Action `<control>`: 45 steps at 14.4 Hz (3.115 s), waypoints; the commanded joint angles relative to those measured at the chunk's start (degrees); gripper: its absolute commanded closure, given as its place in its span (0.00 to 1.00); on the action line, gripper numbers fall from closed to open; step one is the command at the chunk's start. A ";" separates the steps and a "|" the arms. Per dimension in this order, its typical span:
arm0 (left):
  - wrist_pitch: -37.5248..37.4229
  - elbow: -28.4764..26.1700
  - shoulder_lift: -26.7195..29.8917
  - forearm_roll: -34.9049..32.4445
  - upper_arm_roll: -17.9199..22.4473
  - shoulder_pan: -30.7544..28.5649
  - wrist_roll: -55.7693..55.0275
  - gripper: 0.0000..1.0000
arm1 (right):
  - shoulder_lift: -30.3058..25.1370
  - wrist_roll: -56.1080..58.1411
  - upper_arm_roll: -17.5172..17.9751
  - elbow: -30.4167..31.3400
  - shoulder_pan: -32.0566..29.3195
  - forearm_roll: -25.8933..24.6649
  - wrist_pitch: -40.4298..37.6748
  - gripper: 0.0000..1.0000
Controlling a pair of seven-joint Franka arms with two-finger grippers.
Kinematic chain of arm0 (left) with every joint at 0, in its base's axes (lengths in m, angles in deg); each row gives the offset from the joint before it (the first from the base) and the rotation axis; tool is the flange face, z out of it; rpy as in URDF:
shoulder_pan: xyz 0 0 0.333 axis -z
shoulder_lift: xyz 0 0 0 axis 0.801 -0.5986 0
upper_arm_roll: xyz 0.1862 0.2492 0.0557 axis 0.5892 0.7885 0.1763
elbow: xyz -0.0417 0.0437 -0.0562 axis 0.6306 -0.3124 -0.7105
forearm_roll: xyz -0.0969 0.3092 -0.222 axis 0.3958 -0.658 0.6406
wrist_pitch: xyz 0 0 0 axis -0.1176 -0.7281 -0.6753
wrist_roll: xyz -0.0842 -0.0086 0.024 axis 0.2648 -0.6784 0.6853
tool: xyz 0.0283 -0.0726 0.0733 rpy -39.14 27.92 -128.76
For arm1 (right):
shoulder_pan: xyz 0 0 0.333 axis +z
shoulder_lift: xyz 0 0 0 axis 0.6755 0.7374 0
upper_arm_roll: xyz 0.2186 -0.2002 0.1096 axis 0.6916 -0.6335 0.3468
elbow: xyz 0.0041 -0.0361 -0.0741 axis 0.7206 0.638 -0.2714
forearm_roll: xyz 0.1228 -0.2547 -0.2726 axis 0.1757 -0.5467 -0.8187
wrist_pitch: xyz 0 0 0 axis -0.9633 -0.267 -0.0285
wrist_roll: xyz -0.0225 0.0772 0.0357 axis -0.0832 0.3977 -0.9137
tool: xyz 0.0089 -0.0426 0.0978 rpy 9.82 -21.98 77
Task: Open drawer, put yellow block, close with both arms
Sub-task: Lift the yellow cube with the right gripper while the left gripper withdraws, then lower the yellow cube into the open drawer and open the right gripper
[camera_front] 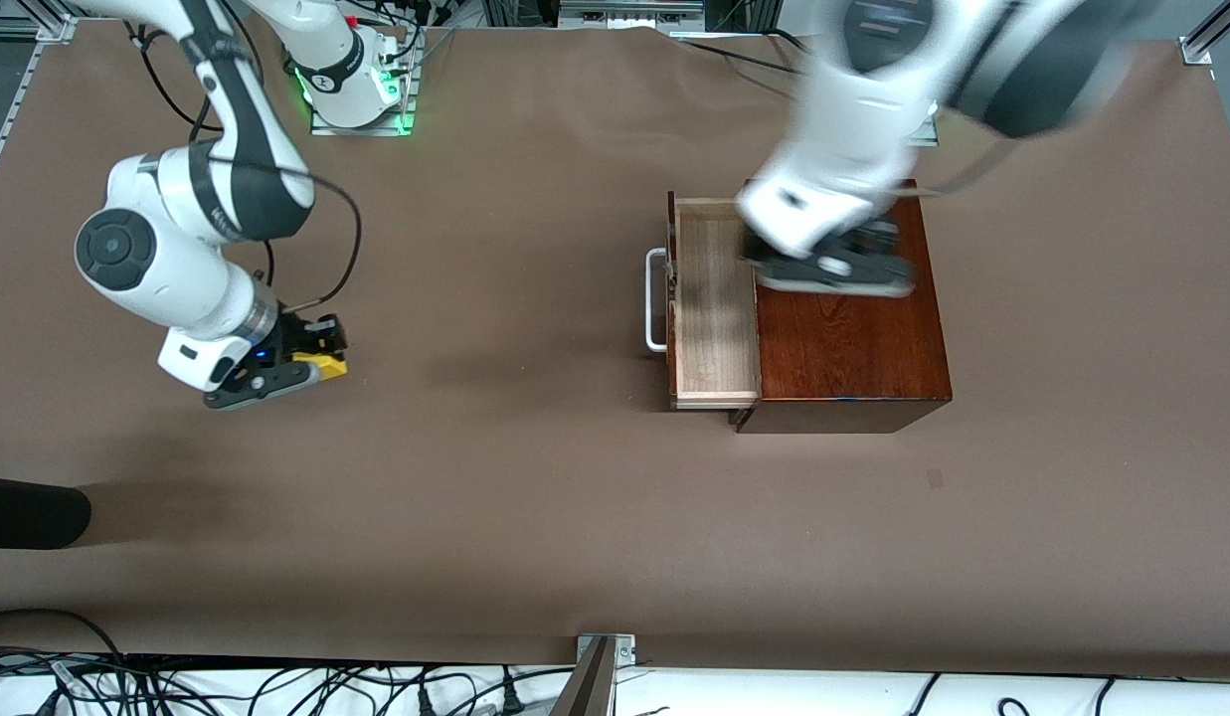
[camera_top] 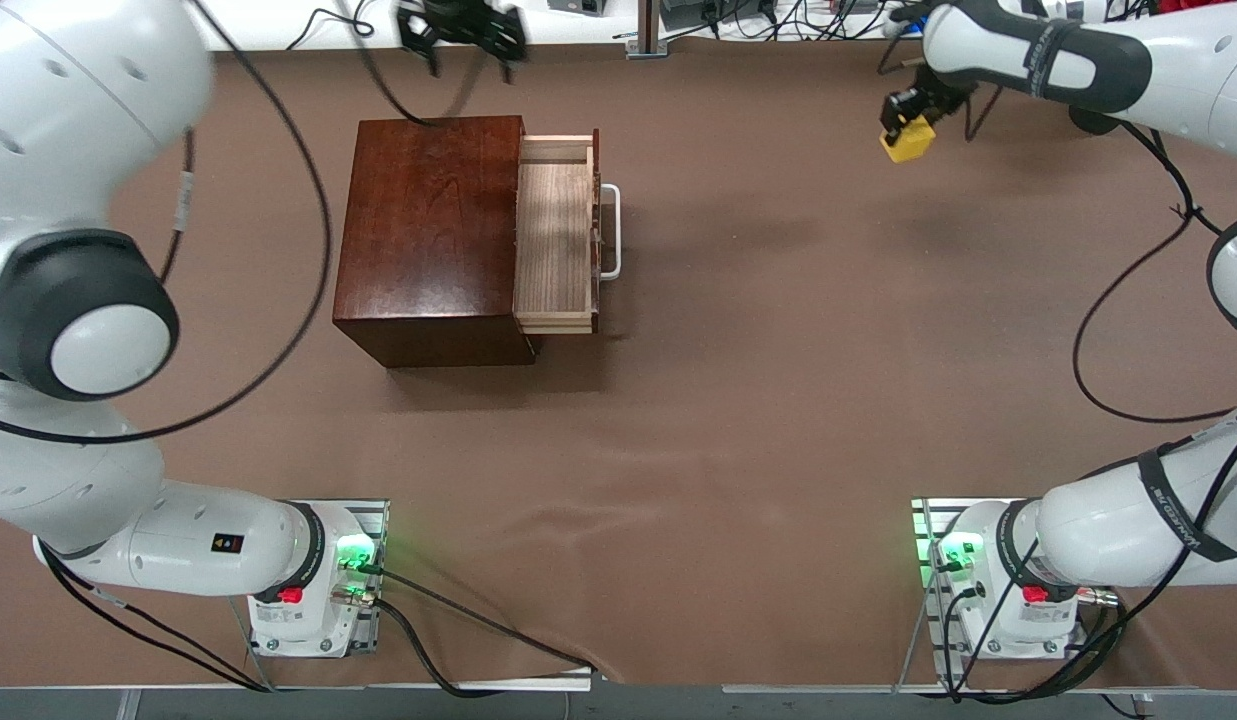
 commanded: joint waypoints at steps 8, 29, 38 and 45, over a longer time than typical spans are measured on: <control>2.05 -13.75 14.16 8.46 23.97 0.08 26.49 0.00 | 5.62 1.58 3.35 -17.51 28.86 -0.02 -5.10 1.00; 8.40 -19.76 18.57 7.93 25.46 -0.19 22.35 0.00 | 29.90 20.04 2.91 -39.60 45.95 -14.61 -4.04 1.00; 8.40 -19.67 18.57 7.67 25.46 -0.01 22.53 0.00 | 33.41 21.45 2.55 -39.60 45.77 -15.49 -1.41 1.00; 7.96 -19.67 18.57 7.67 25.46 -0.01 22.53 0.00 | 32.63 21.63 1.32 -39.68 45.60 -15.14 -3.06 0.00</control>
